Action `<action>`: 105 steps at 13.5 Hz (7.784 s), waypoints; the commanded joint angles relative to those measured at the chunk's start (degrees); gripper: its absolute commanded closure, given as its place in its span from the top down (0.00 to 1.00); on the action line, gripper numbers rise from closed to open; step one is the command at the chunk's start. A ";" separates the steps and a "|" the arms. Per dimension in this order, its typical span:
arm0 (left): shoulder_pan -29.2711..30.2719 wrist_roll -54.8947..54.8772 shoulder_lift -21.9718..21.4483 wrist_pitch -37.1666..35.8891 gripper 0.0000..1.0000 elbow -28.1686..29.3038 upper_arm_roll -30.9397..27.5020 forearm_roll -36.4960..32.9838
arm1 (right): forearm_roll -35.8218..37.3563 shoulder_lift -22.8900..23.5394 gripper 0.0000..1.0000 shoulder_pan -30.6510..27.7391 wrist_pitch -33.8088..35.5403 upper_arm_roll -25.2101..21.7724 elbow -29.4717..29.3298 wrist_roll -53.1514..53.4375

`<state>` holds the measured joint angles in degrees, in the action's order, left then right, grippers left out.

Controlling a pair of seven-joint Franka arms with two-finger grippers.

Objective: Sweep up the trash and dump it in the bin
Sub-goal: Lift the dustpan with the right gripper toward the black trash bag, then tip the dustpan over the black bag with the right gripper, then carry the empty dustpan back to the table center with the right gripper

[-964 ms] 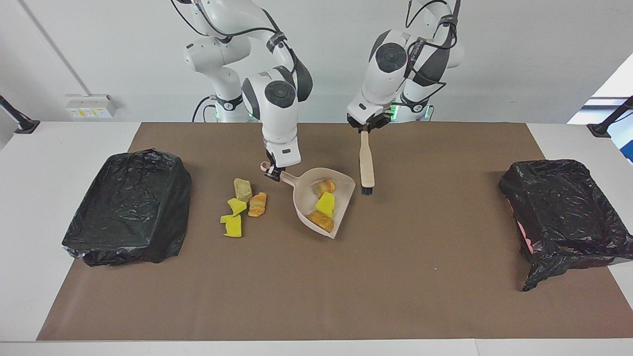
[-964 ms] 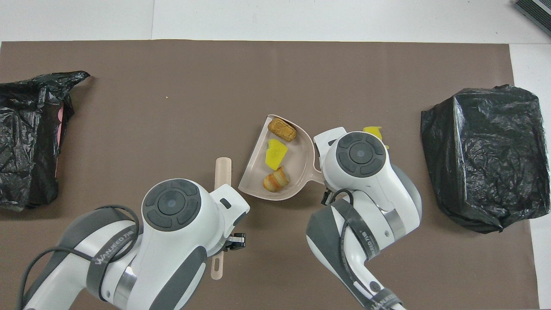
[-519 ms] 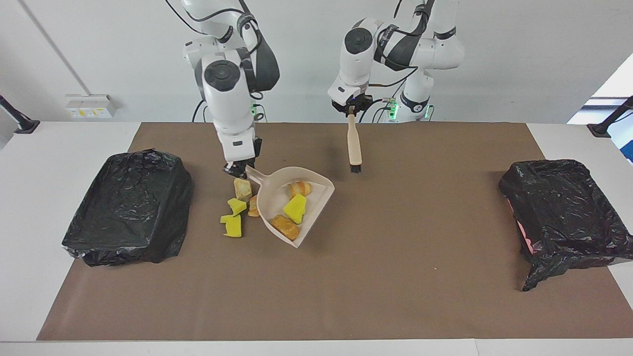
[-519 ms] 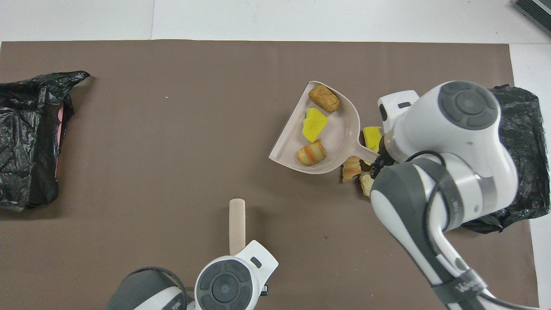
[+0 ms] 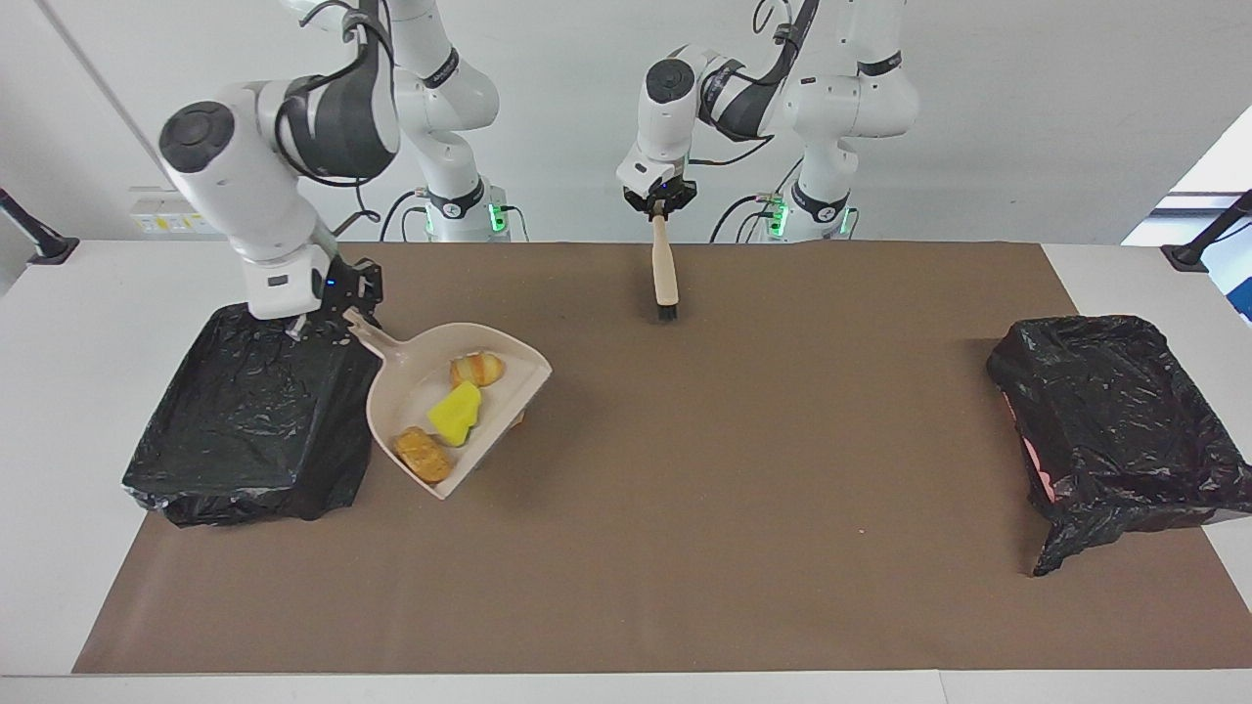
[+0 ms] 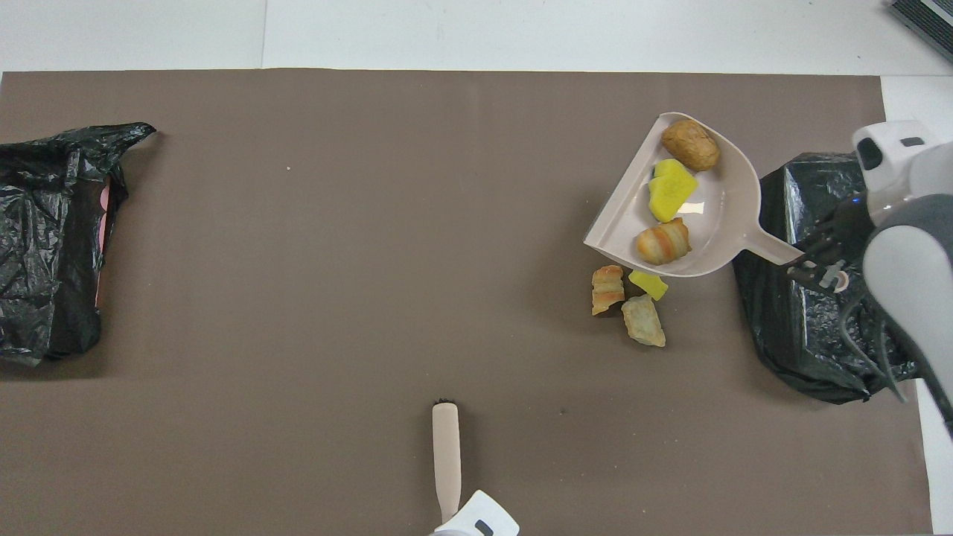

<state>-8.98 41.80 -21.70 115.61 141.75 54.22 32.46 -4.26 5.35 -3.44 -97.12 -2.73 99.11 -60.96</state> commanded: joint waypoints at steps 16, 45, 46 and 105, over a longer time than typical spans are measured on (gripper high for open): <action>-0.77 -5.23 -0.88 2.07 0.44 3.01 -0.52 3.05 | 18.30 12.67 0.00 -24.51 -2.53 0.79 -18.78 -40.71; 0.99 -40.54 16.52 -13.90 1.00 -40.56 -47.61 -32.11 | 46.53 7.66 0.00 -16.95 -20.92 1.59 -7.53 -49.35; 0.90 -43.27 16.61 -15.58 1.00 -43.37 -49.89 -32.11 | 46.71 7.31 0.00 -16.86 -20.48 1.59 -7.36 -49.00; 1.95 -46.90 18.45 -35.01 1.00 -57.37 -53.17 -33.07 | -1.28 30.68 0.00 32.80 -15.90 7.74 -23.62 92.16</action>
<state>-6.55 -5.32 -1.78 80.59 82.83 0.83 -0.48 -4.23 35.23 30.16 -111.42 4.66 75.66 33.20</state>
